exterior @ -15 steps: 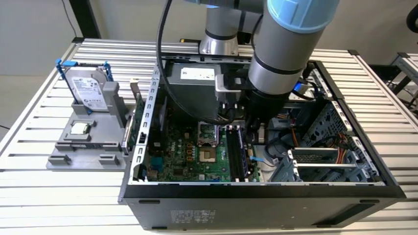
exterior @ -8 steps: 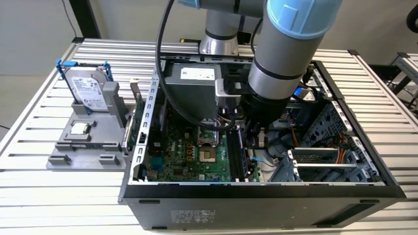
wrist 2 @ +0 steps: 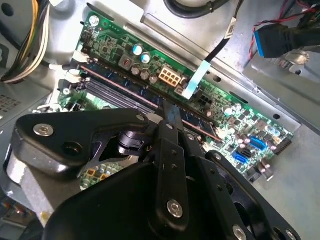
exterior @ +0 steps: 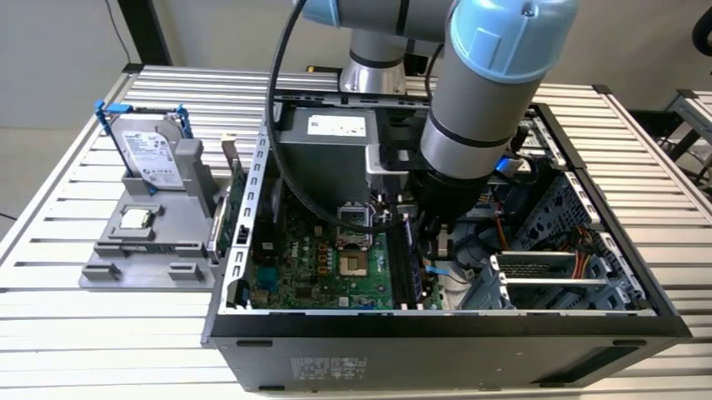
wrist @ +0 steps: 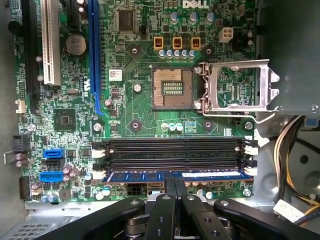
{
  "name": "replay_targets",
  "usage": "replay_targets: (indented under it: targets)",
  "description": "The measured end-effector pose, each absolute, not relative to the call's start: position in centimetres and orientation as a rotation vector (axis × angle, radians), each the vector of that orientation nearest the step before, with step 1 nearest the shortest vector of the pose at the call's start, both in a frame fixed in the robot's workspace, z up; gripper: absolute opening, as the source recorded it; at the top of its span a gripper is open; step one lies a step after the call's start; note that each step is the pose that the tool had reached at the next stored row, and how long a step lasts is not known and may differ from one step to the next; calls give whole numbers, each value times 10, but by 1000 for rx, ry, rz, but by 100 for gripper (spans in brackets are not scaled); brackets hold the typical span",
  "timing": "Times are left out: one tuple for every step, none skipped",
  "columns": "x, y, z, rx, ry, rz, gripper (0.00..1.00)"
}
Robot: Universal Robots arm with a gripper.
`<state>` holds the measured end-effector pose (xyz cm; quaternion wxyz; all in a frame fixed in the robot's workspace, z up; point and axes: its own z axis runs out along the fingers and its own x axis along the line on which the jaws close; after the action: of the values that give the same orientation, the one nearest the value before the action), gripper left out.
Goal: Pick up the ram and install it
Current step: 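Press down the ram until it locks into place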
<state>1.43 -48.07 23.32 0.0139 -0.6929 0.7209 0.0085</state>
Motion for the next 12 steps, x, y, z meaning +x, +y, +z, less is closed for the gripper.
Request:
replay_targets:
  targets:
    - [14,-481,231,-2158,2245,27,0]
    - [14,-481,230,-2158,2245,27,0]
    - [14,-481,228,-2158,2245,27,0]
    - [14,-481,226,-2158,2245,26,0]
    - [14,-481,224,-2158,2245,26,0]
    - [14,-481,223,-2159,2246,25,0]
    - [14,-481,221,-2159,2246,25,0]
    - [14,-481,219,-2159,2246,25,0]
    - [14,-481,217,-2159,2246,25,0]
    - [14,-481,218,-2159,2247,25,0]
    - [14,-480,221,-2158,2246,25,0]
    - [14,-480,224,-2156,2243,29,0]
